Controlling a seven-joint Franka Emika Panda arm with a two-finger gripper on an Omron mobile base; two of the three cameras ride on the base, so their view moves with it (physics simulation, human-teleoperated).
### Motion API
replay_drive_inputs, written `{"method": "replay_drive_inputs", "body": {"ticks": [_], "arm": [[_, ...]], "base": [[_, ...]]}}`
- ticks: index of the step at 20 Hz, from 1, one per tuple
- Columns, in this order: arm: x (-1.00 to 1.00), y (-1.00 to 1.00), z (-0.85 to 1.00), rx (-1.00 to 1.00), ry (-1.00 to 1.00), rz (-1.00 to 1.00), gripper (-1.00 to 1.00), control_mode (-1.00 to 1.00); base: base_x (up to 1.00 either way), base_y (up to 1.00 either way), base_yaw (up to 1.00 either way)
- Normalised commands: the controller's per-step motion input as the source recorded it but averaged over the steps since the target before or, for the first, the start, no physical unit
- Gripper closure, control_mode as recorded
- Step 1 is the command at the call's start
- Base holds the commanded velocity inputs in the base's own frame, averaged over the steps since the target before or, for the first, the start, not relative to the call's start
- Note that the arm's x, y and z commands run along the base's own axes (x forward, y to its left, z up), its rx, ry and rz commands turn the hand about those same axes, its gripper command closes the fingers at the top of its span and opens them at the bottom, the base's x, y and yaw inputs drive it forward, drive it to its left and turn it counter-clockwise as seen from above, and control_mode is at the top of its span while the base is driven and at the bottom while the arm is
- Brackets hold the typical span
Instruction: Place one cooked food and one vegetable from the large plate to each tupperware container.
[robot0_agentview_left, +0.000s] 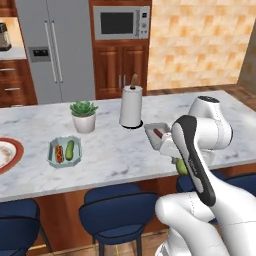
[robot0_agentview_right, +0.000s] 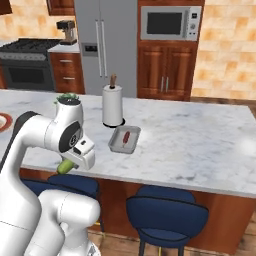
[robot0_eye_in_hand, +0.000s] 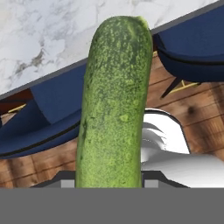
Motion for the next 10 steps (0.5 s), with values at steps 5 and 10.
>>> {"method": "replay_drive_inputs", "body": {"ticks": [5, 10], "arm": [[0.0, 0.0, 0.0, 0.0, 0.0, 0.0, 1.0, 1.0], [0.0, 0.0, 0.0, 0.0, 0.0, 0.0, 1.0, 1.0]], "base": [[0.0, 0.0, -0.28], [0.45, 0.07, -0.06]]}}
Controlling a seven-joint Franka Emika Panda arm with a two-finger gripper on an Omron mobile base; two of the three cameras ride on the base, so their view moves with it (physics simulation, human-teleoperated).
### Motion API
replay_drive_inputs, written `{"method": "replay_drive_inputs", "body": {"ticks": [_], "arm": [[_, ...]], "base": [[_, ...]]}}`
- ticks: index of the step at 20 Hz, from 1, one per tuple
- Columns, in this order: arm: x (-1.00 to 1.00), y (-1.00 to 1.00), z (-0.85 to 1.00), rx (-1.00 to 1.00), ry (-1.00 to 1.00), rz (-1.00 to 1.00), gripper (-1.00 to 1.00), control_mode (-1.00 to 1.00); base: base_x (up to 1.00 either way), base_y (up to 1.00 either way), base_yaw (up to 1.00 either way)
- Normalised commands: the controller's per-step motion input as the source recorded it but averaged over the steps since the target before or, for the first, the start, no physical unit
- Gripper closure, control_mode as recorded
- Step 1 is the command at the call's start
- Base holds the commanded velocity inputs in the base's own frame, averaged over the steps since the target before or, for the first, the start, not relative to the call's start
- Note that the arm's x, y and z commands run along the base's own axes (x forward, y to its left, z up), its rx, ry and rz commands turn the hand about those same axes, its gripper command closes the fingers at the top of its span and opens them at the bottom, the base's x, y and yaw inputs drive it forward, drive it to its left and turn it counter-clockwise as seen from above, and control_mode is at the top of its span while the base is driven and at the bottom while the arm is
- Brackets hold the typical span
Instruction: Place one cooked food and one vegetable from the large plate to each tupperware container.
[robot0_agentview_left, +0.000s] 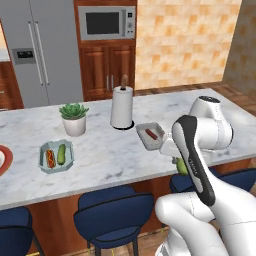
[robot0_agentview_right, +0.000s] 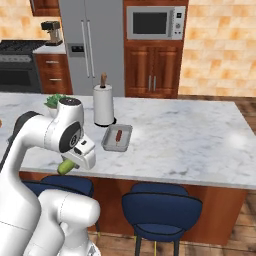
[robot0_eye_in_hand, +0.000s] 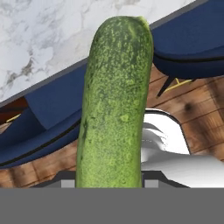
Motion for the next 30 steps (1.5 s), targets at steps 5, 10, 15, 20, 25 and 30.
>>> {"method": "replay_drive_inputs", "body": {"ticks": [5, 10, 15, 20, 25, 30], "arm": [[0.0, 0.0, 0.0, 0.0, 0.0, 0.0, 1.0, 1.0], [0.44, 0.0, 0.0, 0.0, 0.06, 0.07, 1.0, -1.0], [0.89, 0.01, 0.04, -0.09, 0.0, 0.09, 1.0, -1.0], [1.0, -0.22, -0.11, -0.12, -0.01, 0.15, 1.0, -1.0], [1.0, -0.06, -0.29, -0.15, 0.19, 0.11, 1.0, -1.0], [1.0, 0.01, -0.27, -0.03, 0.08, -0.01, 1.0, -1.0]], "base": [[0.2, 0.0, 0.02], [0.0, 0.0, 0.0], [0.0, 0.0, 0.0], [0.0, 0.0, 0.0], [0.0, 0.0, 0.0], [0.0, 0.0, 0.0]]}}
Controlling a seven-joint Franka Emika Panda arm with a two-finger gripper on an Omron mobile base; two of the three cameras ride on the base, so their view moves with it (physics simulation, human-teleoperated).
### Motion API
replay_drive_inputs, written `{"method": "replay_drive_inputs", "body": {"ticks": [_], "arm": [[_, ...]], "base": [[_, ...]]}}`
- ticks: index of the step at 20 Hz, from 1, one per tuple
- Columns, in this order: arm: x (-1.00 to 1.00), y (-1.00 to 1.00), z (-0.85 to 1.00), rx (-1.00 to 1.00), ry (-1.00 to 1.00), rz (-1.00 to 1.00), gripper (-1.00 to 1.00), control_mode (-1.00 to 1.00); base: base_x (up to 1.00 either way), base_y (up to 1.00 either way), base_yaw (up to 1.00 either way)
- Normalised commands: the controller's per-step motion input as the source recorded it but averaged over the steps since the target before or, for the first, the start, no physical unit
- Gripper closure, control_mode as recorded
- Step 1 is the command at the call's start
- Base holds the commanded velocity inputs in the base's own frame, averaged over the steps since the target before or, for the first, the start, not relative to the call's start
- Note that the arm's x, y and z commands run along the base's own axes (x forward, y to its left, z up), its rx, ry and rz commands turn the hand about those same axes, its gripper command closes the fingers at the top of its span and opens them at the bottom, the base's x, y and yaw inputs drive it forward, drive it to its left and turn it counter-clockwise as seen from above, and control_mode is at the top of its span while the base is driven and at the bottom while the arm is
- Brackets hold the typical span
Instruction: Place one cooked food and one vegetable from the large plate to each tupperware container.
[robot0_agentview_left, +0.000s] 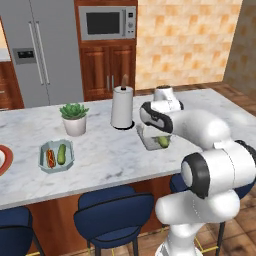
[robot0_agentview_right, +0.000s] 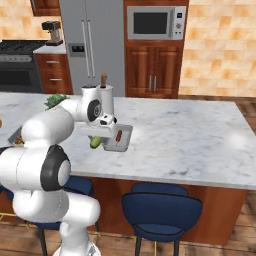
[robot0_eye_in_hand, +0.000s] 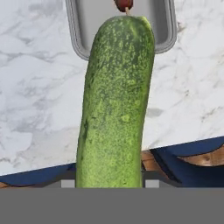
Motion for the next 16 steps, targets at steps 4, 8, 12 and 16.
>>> {"method": "replay_drive_inputs", "body": {"ticks": [4, 8, 12, 16], "arm": [[1.0, -0.12, -0.01, 0.11, 0.07, 0.0, 1.0, -1.0], [1.0, -0.21, -0.35, 0.07, -0.04, 0.0, 1.0, -1.0], [1.0, -0.22, -0.64, 0.04, -0.12, 0.04, 1.0, -1.0], [0.97, -0.01, -0.76, -0.01, -0.18, 0.04, 1.0, -1.0]], "base": [[0.0, 0.0, 0.0], [0.0, 0.0, 0.0], [0.0, 0.0, 0.0], [0.0, 0.0, 0.0]]}}
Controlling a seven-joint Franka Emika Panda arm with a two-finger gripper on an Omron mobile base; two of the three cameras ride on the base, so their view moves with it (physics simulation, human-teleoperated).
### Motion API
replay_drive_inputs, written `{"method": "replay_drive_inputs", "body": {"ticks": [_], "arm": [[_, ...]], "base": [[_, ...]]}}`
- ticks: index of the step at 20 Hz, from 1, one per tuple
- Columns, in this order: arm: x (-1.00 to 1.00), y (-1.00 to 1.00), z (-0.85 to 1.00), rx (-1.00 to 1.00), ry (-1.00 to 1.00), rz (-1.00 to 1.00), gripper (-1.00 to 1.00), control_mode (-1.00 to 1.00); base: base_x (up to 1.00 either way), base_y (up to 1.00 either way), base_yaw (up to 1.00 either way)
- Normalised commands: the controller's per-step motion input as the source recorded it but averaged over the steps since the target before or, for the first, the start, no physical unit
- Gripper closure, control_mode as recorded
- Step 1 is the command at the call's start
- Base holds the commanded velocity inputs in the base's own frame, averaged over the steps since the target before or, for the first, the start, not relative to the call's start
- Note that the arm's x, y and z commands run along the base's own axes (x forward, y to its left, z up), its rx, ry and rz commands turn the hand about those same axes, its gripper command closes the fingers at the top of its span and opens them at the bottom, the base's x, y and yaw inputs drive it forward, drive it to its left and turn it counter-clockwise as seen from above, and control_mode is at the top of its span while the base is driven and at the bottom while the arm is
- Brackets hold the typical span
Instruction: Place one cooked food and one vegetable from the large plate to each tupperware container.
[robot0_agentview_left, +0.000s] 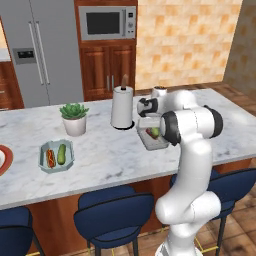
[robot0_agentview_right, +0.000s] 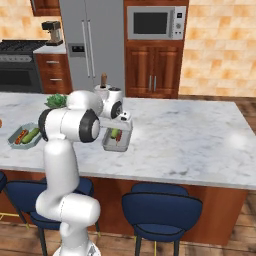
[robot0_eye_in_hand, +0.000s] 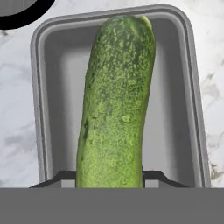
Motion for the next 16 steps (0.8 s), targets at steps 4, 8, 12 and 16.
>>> {"method": "replay_drive_inputs", "body": {"ticks": [4, 8, 12, 16], "arm": [[0.44, 0.16, -0.35, -0.08, -0.06, 0.01, 1.0, -1.0], [0.0, 0.33, -0.01, -0.09, 0.0, 0.0, 1.0, -1.0], [-0.02, 0.05, -0.02, -0.02, -0.03, 0.0, 1.0, -1.0], [-0.2, 0.0, -0.01, 0.0, -0.05, 0.0, 1.0, -1.0]], "base": [[0.0, 0.0, 0.0], [0.0, 0.0, 0.0], [0.0, 0.0, 0.0], [0.0, 0.0, 0.0]]}}
